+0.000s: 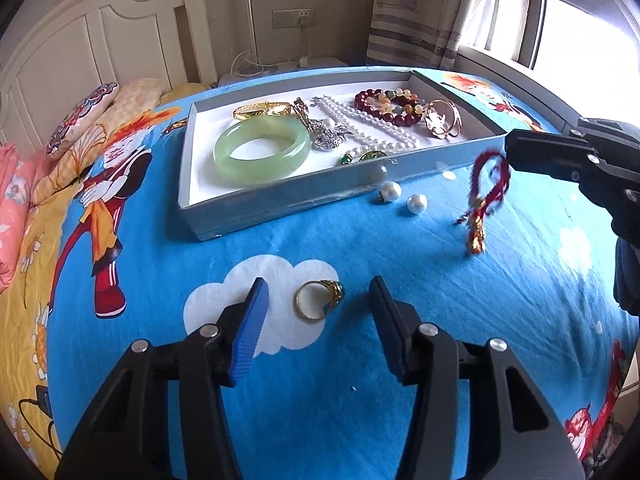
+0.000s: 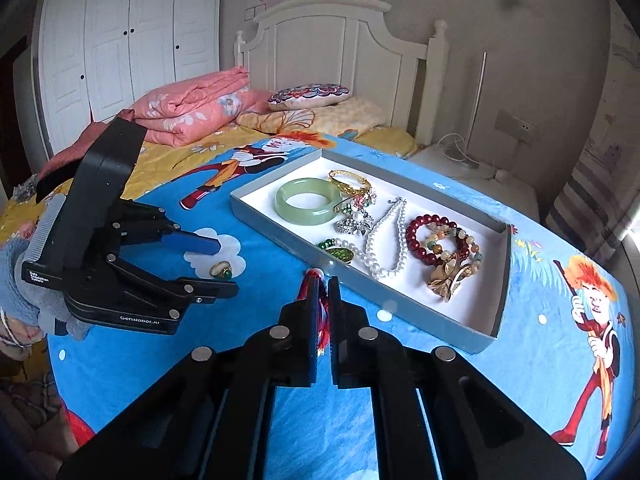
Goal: Organize jewelry
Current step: 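Grasp red cord pearl bracelet with right gripper while left gripper grasps gold ring, then place red cord bracelet in tray with right gripper while left gripper sets ring there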
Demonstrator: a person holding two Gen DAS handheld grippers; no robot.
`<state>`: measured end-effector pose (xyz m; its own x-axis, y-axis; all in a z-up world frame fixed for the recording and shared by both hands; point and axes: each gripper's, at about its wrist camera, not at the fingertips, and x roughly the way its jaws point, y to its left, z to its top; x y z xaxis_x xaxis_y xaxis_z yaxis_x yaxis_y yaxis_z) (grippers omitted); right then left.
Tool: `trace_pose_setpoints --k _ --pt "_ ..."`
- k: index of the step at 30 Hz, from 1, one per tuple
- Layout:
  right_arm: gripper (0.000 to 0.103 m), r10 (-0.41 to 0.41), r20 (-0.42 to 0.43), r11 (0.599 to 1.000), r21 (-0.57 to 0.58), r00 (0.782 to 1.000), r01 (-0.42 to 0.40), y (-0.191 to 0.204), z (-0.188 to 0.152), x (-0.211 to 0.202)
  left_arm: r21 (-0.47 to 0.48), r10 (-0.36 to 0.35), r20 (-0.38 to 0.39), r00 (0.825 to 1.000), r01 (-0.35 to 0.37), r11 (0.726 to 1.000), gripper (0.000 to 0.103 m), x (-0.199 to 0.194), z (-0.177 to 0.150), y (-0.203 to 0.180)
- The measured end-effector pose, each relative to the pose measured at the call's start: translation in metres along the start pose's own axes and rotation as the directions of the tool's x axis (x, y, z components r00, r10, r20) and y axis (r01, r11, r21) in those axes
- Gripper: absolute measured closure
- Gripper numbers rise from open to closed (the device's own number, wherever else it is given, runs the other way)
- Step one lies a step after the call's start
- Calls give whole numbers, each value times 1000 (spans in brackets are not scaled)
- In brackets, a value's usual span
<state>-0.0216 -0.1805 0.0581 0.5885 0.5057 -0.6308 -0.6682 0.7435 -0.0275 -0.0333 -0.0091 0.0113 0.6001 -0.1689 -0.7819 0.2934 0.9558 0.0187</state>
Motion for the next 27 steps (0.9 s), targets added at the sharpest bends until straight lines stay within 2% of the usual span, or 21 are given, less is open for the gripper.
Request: trace_pose_setpoints --k 5,9,10,11,12,13,14,22,24,25,26,27 --pt "98 11 -28 1000 16 1000 -11 -1 -5 5 22 -9 13 1000 8 1000 77 -2 -2 -4" --pt "95 39 -105 998 53 994 -34 -6 -13 18 21 -14 18 1000 14 1000 79 -3 -3 -4" --pt "87 43 -117 997 69 992 -35 -9 -14 20 20 -16 19 1000 16 1000 79 -3 -3 -3" --pt "72 41 -122 996 81 992 -32 -11 -16 22 20 -17 20 1000 17 1000 79 -3 -3 -3" --pt "63 45 -127 995 92 991 -33 -13 -16 24 20 -18 20 1000 18 1000 79 -3 -4 -2" --pt "47 47 -127 994 101 991 -34 -14 -16 25 19 -19 21 1000 18 1000 79 -3 -4 -2" --pt "44 47 -121 994 107 991 -34 -15 -16 25 19 -19 21 1000 18 1000 79 -3 -4 -2" --pt "45 77 -146 991 118 986 -60 -17 -4 43 18 -19 21 1000 19 1000 79 -3 -3 -2" --pt "54 81 -159 992 113 984 -63 -15 -6 47 12 -24 22 999 24 1000 79 -3 -3 -1" --pt "66 75 -167 992 110 983 -57 -15 -7 49 8 -29 23 999 29 1000 79 -3 -3 -1" --pt "83 68 -174 993 106 982 -50 -14 -9 51 3 -35 24 999 35 999 79 -3 -3 0" --pt "91 65 -177 994 103 982 -47 -13 -10 51 -2 -39 25 999 39 999 79 -3 -3 1"
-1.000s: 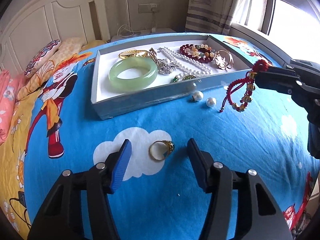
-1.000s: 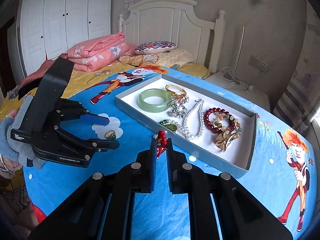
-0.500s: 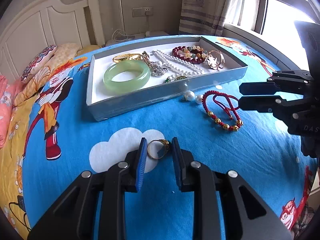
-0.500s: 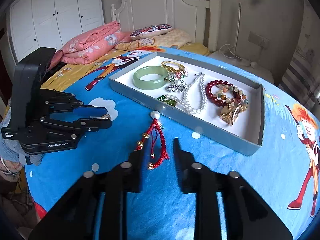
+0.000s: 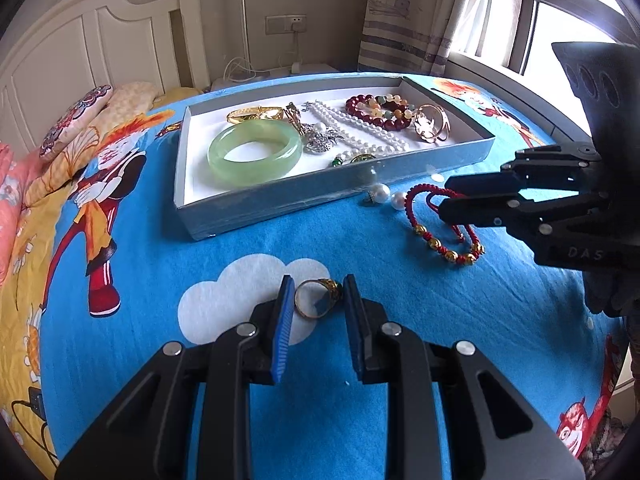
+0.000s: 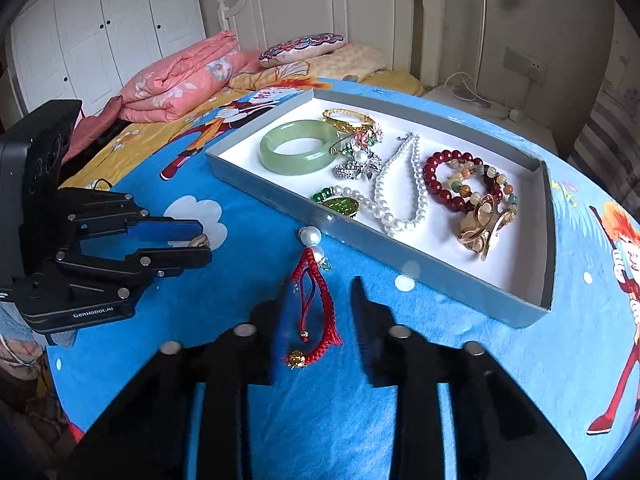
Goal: Organize jewelry
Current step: 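Place red cord bracelet in tray with right gripper while left gripper sets ring there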
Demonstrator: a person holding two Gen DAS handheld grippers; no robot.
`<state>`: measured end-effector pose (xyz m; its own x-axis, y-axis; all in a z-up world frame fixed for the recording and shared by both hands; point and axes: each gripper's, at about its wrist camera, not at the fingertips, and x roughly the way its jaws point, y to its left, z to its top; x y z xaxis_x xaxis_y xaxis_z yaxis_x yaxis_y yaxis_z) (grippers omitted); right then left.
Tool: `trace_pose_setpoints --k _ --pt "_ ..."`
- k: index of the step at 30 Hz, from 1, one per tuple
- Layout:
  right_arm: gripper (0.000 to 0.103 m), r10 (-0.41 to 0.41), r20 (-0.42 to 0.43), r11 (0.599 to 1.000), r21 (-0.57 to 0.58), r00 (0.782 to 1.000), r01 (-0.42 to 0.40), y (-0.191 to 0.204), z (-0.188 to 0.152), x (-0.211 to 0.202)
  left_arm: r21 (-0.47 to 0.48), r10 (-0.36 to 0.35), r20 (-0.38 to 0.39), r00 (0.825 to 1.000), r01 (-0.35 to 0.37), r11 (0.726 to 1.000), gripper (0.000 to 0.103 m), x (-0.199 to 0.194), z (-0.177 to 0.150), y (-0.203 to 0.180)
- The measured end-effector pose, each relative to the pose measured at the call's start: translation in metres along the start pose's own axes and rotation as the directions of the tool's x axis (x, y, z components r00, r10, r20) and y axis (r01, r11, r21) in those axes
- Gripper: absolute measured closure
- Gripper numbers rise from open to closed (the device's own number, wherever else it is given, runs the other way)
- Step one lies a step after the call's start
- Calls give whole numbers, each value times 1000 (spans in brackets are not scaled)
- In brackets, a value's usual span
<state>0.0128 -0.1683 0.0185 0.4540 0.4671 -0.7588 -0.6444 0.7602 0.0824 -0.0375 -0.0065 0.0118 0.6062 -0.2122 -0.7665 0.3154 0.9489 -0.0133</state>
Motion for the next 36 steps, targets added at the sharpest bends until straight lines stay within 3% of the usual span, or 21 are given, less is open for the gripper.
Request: trace_pose_setpoints --k 2,13,20,36 --pt "97 -5 17 1000 -3 1000 5 2 -2 -3 -5 -1 2 1000 1 1000 79 -1 -1 0" --pt "97 -43 146 999 17 988 41 -1 7 -40 -4 14 39 999 -14 1000 79 -12 -2 -2" --pt "97 -76 202 997 44 976 68 -15 23 -54 5 28 81 996 -28 1000 79 -25 15 -2" --pt "97 -127 203 990 90 971 111 -41 63 -32 32 25 92 995 -28 999 79 -10 78 2"
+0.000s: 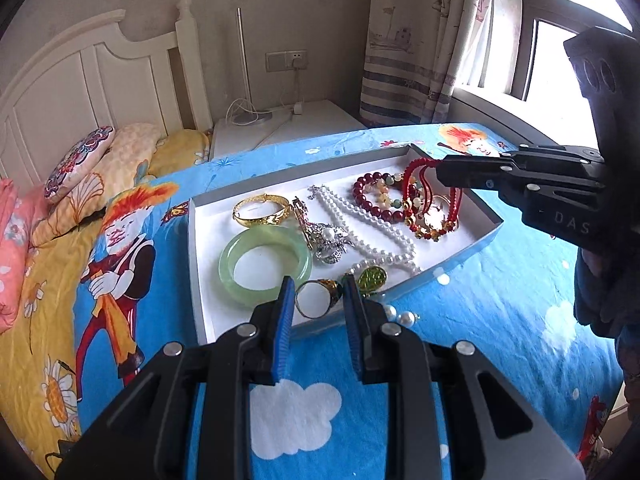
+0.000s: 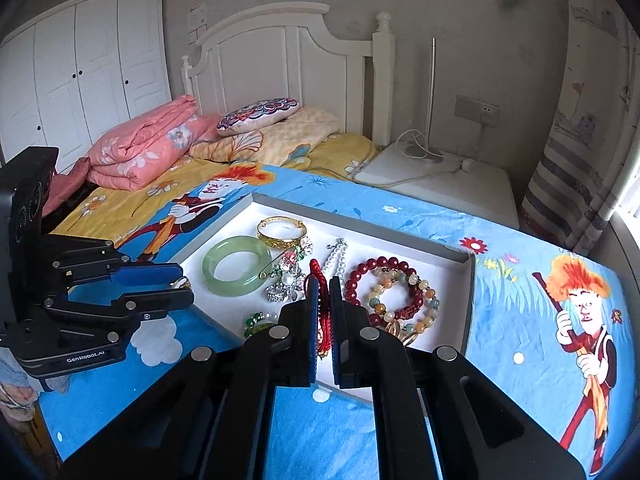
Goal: Organize jewelry
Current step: 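Place red cord bracelet in tray with right gripper while left gripper sets ring there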
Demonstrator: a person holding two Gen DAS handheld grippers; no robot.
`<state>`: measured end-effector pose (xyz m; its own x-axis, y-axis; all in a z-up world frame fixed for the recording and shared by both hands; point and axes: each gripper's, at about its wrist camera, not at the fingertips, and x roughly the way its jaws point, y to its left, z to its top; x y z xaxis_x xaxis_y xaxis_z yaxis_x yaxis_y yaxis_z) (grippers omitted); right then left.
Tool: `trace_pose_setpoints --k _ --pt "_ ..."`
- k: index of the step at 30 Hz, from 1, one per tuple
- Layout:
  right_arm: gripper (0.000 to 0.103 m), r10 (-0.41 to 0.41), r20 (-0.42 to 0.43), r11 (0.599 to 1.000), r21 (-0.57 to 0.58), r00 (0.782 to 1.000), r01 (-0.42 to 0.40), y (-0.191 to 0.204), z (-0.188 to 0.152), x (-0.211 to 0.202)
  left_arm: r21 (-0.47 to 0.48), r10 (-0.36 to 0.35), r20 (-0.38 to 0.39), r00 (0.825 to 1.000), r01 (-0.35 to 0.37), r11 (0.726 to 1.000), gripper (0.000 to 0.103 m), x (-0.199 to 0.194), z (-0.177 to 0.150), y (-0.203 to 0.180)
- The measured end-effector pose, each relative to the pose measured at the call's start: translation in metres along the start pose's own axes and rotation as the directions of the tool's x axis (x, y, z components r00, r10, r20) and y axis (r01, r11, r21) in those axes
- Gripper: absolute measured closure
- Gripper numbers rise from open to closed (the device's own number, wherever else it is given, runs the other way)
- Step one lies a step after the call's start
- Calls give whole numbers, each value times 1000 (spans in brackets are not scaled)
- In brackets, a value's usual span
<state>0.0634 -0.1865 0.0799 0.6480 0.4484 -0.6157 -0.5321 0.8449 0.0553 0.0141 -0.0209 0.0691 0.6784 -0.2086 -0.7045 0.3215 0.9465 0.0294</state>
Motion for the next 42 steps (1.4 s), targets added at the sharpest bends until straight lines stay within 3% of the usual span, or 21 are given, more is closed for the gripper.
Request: trace_pose_setpoints --k 16,31,34,36,37,42 --pt "97 31 -32 997 71 999 -28 -13 16 40 -36 -4 -44 999 2 999 79 48 23 3" --pt "96 23 -31 996 82 999 -21 -16 24 59 -45 39 -57 998 -41 998 78 63 29 6" --pt "85 9 -31 995 99 999 -6 -21 23 60 -46 48 -52 997 -51 998 70 61 29 7" --pt "67 16 -27 994 112 1000 -12 -24 21 58 -47 54 -46 998 -56 997 64 59 29 8" --pt "52 13 -22 993 116 1000 -10 -25 20 56 -48 54 -45 997 -57 997 63 59 28 8" --pt "50 13 -9 996 83 1000 -12 -21 12 42 -46 62 -45 997 -64 997 58 56 26 9"
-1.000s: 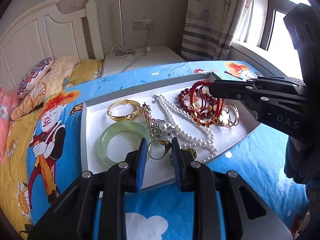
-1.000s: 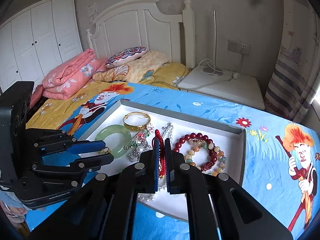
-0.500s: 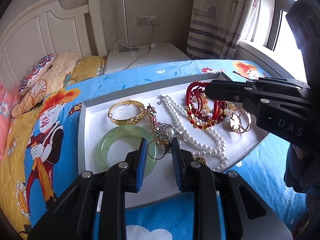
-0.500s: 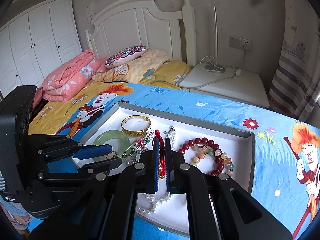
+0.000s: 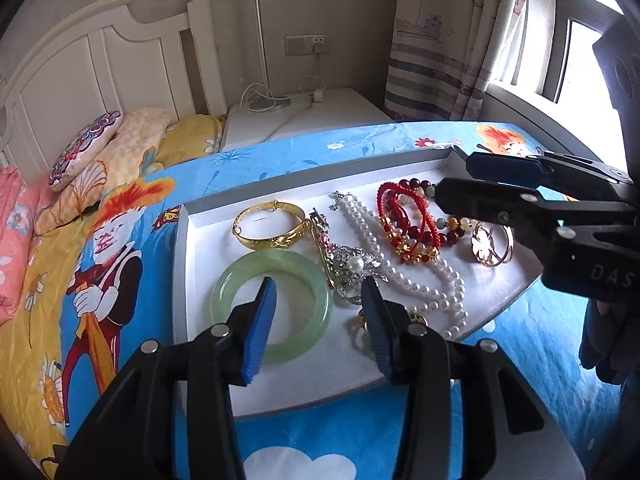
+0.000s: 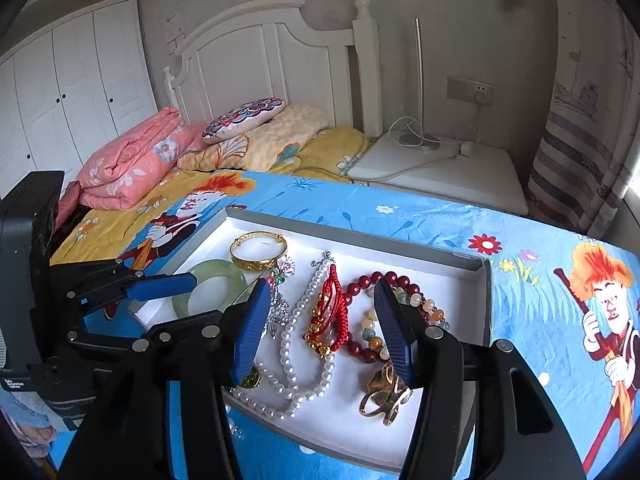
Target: Organize jewelry
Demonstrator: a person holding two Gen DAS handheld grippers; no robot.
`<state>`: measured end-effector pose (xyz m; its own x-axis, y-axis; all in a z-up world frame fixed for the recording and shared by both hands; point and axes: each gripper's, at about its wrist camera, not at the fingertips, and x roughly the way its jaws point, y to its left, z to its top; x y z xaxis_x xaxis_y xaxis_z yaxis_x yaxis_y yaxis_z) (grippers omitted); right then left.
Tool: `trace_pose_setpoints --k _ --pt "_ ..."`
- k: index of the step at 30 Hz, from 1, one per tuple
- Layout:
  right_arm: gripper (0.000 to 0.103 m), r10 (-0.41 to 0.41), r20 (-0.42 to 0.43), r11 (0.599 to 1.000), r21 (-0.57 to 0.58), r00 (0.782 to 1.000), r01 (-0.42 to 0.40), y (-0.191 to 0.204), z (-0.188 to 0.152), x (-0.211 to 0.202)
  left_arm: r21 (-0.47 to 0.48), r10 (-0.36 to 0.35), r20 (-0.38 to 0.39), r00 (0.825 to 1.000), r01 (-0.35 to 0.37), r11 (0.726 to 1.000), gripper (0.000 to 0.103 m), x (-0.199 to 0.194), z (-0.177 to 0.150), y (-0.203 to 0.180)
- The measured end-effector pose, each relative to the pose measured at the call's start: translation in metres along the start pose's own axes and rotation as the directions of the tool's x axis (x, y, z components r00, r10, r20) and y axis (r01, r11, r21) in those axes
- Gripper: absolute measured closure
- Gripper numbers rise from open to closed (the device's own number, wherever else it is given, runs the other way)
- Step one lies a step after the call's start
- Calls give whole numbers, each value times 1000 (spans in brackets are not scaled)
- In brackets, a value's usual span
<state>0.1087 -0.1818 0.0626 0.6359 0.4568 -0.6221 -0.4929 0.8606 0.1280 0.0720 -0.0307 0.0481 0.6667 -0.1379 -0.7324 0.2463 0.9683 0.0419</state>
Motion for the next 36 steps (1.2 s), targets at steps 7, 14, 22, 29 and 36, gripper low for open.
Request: trace_pose_setpoints --k 7,14,22,29,36 --pt "50 15 -8 999 -40 1000 -15 9 -18 -19 -7 12 4 1000 -12 1000 48 -4 -6 0" --pt "50 34 -34 997 -69 999 -36 17 -39 -30 -32 32 16 999 -32 999 30 -12 -13 5" --pt "50 64 -104 990 -115 993 -76 30 -61 -33 -44 63 13 998 -62 997 22 -22 -24 10" --pt "50 86 -205 973 -191 975 -126 53 -77 -23 -96 79 15 997 -77 992 15 -38 -38 21" --pt "55 85 -239 964 -225 967 -140 66 -76 -9 -97 67 -27 997 -69 993 14 -46 -58 22"
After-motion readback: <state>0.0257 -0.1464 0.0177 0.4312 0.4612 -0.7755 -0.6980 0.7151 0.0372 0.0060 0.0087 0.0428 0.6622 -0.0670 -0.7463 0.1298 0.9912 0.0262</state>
